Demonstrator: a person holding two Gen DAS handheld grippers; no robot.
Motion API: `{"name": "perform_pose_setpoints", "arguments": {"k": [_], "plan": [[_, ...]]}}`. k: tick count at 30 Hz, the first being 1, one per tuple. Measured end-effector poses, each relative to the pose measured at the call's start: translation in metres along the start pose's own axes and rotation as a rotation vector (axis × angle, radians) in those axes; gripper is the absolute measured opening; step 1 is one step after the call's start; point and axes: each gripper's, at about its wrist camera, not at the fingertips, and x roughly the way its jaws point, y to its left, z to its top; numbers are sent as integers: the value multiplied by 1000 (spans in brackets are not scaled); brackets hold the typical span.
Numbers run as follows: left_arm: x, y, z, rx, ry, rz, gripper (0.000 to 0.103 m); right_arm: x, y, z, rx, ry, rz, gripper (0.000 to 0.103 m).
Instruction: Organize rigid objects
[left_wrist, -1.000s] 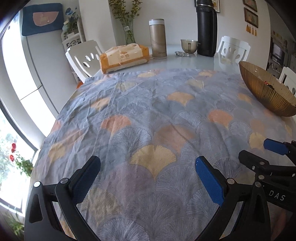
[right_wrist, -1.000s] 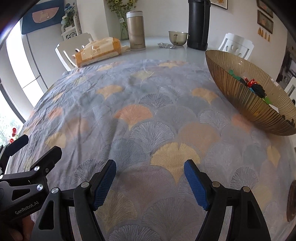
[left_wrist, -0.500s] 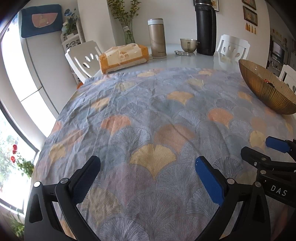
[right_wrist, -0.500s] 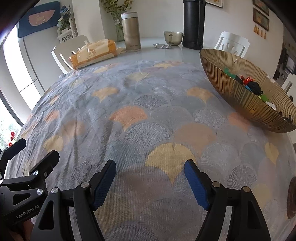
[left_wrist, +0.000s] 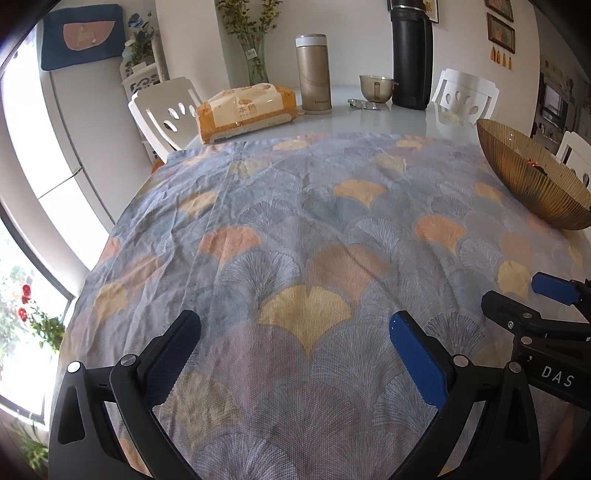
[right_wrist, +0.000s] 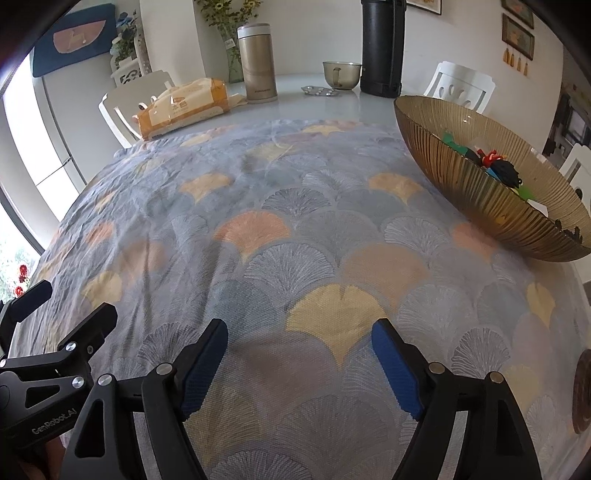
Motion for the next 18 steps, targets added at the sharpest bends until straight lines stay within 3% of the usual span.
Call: {"name": "perform_pose_setpoints", "arguments": {"k": [7,10,18], "plan": [[5,5,1,-32,28,19,102,0,0,-1,4,-1,-5,79],[10,8,2,-37,59,-20,102,-1,0,-1,4,-1,-5,79],[6,6,0,-30,38,9,102,-1,1,-1,-3,0,-1,79]]}}
